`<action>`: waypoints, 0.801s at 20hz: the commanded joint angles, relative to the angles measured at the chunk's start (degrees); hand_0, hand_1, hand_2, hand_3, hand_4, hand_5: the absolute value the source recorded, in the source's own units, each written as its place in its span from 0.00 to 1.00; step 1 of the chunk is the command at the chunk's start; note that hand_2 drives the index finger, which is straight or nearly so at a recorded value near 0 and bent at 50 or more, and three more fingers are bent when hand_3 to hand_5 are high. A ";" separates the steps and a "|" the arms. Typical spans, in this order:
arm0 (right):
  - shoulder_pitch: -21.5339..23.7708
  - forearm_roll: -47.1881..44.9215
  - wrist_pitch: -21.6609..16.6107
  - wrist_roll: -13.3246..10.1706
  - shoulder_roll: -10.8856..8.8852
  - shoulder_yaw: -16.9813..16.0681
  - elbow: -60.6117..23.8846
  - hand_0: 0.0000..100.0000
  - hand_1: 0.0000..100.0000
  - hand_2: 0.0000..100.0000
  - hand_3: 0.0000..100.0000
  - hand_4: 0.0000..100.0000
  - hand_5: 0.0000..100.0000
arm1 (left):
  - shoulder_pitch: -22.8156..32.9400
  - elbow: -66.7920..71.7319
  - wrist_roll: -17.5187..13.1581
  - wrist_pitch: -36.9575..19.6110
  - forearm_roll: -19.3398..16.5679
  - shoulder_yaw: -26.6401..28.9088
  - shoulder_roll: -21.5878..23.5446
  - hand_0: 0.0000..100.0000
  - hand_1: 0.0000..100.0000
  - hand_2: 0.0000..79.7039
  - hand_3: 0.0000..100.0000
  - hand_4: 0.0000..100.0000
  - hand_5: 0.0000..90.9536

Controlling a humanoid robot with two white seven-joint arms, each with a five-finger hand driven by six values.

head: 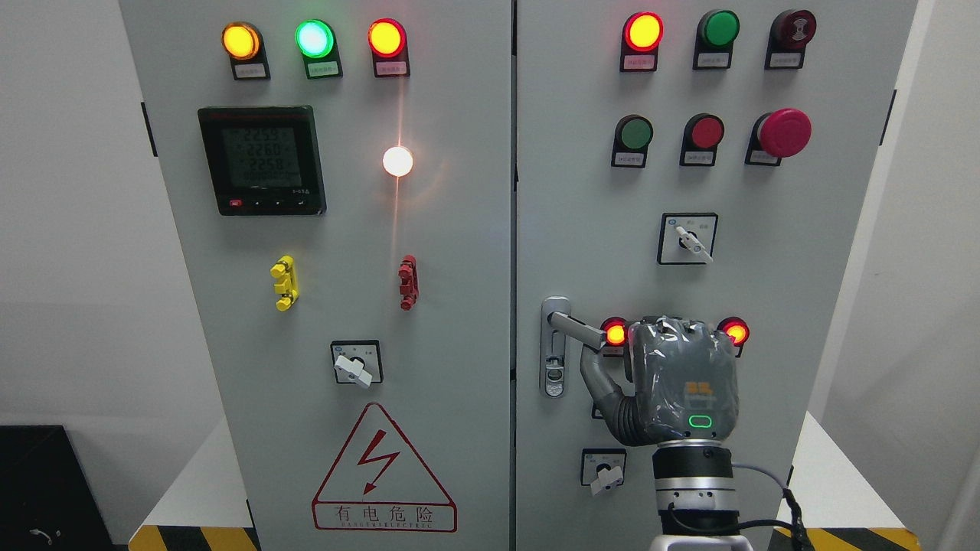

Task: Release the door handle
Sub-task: 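Hold the turned latch handle in the right hand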

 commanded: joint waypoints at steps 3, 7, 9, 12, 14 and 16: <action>0.13 0.00 0.04 0.06 -0.10 -0.06 -0.44 0.52 0.41 0.97 1.00 1.00 1.00 | 0.00 0.05 -0.04 -0.05 0.00 0.00 0.00 0.12 0.56 0.00 0.00 0.00 0.00; 0.13 0.00 -0.05 0.06 -0.10 -0.06 -0.44 0.52 0.41 0.97 1.00 1.00 1.00 | 0.00 -0.04 -0.04 -0.05 0.00 0.00 0.00 0.12 0.56 0.00 0.00 0.00 0.00; 0.04 0.00 -0.05 0.05 -0.10 -0.06 -0.61 0.52 0.41 0.97 1.00 1.00 1.00 | 0.00 0.04 -0.04 -0.05 0.00 0.00 0.00 0.12 0.56 0.00 0.00 0.00 0.00; 0.04 0.00 -0.05 0.06 -0.01 -0.06 -0.70 0.52 0.41 0.97 1.00 1.00 1.00 | 0.00 0.05 -0.04 -0.05 0.00 0.00 0.00 0.12 0.56 0.00 0.00 0.00 0.00; 0.04 0.00 -0.05 0.06 -0.10 -0.06 -0.70 0.52 0.41 0.97 1.00 1.00 1.00 | 0.00 -0.04 -0.04 -0.05 0.00 0.00 0.00 0.12 0.56 0.00 0.00 0.00 0.00; 0.04 -0.09 0.04 0.06 -0.10 -0.06 -0.70 0.52 0.40 0.97 1.00 1.00 1.00 | 0.00 -0.04 -0.04 -0.05 0.00 0.00 0.00 0.12 0.56 0.00 0.00 0.00 0.00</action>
